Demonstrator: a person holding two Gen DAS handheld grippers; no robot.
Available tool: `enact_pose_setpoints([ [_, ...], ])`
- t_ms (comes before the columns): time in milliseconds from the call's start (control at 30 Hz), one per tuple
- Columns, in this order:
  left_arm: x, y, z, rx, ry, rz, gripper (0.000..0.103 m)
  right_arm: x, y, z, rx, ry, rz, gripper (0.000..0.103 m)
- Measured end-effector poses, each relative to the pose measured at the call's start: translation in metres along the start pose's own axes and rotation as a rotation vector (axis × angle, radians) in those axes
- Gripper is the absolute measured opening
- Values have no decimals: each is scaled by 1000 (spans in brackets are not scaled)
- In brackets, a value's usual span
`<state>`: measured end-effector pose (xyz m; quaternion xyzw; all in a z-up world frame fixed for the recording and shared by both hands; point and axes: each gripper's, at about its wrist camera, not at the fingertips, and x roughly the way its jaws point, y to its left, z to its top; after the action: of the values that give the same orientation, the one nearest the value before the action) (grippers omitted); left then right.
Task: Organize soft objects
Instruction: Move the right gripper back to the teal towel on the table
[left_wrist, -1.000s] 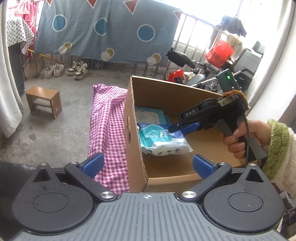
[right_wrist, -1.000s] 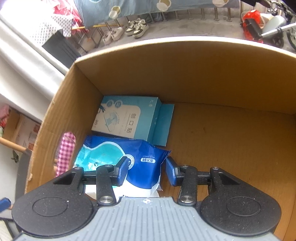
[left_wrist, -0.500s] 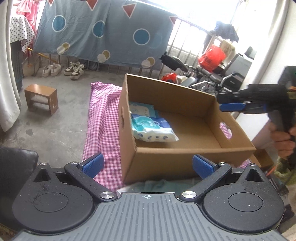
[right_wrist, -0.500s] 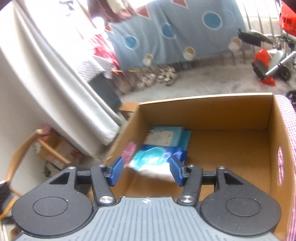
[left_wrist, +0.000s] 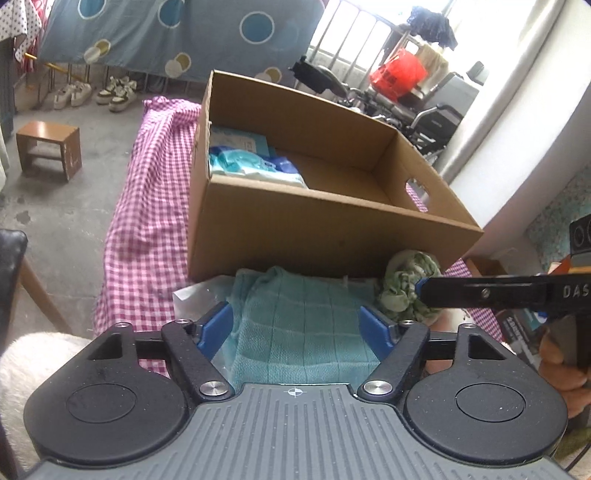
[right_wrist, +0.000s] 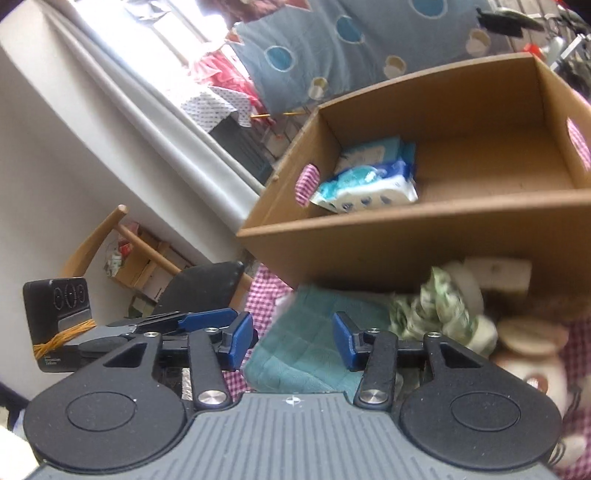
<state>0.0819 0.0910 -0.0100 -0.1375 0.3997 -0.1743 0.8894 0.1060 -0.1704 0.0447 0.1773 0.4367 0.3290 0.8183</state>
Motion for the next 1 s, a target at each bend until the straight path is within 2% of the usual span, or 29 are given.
enact_pose_setpoints([
  [133,11,3,2,5,6,-33,61,3,-15,-4,89,-5,2,50],
  [500,52,0,27,101,63,-74,60,7,-28,-5,146,24,48,50],
  [600,63,2,30,116,96,-65,55,8,-31,-7,152,33,47,51],
  [767,75,6,33,119,132,-67,51,8,-37,-8,169,36,55,51],
  [1000,86,11,35,86,173,-66,51,12,-41,-10,175,43,75,51],
])
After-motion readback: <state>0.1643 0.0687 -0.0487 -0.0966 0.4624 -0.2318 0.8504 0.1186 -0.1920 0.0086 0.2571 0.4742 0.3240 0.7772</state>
